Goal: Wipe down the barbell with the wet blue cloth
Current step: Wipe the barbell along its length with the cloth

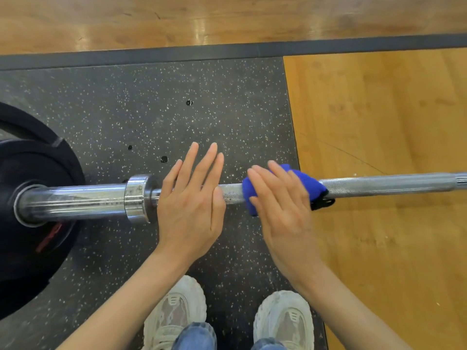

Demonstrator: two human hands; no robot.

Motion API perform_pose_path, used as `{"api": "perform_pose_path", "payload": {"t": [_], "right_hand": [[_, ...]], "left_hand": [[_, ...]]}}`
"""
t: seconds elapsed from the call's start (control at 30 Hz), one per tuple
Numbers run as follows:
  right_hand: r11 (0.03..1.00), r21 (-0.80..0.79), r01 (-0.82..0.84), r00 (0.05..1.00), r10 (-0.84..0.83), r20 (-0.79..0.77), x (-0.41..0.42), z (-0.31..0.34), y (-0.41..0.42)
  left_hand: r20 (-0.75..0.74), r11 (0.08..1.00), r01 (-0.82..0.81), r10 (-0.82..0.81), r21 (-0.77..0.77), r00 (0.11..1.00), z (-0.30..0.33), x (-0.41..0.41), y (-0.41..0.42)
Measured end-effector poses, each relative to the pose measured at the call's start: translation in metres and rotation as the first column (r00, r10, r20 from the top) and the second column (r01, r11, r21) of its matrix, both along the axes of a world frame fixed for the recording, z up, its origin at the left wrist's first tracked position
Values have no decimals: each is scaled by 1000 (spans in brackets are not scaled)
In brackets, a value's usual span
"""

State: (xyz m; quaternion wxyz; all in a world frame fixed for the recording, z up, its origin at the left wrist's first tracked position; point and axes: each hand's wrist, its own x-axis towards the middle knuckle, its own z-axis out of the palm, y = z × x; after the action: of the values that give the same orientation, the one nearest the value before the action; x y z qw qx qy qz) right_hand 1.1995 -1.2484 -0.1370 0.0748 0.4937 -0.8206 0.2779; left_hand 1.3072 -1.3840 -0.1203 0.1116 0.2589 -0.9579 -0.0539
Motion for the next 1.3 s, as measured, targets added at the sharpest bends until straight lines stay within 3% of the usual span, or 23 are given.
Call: {"api": "perform_pose_path", "payload": {"t": [0.1, 0.3, 0.47, 0.63, 0.77, 0.93, 1.07, 1.23, 1.3], "right_hand": [[991, 14, -135, 990, 136, -47, -23, 4, 1], [995, 77, 64, 980, -48, -193, -28, 2, -24], [996, 77, -51, 958, 70, -279, -57, -4, -18], [990, 6, 141, 968, -137, -209, -41, -9, -54], [999, 31, -28, 952, 37, -304, -72, -11, -47], [993, -27, 119, 973, -122, -197, -57, -13, -66], [998, 22, -57, 947, 61, -315, -77, -13, -65], [993, -14, 118, 973, -119, -197, -75, -12, -66], [998, -27, 63, 975, -68, -211, -70, -12, -80]], "left_hand": [[-11, 1000, 9, -9, -13, 1000, 0, -8, -9], [-53, 999, 6, -8, -33, 999, -1, -25, -26], [-59, 999, -4, 1, -47, 998, -1, -41, -44], [-63, 998, -28, 25, -48, 998, -2, -57, -56], [-54, 999, -17, 14, -49, 998, -1, -65, -66], [-69, 999, -31, 28, -44, 997, -2, -75, -74], [-74, 999, 3, -7, -51, 997, -3, -78, -83], [-70, 999, -4, 0, -52, 998, -5, -86, -88], [-77, 999, -3, -1, -46, 997, -5, -88, -91]]}}
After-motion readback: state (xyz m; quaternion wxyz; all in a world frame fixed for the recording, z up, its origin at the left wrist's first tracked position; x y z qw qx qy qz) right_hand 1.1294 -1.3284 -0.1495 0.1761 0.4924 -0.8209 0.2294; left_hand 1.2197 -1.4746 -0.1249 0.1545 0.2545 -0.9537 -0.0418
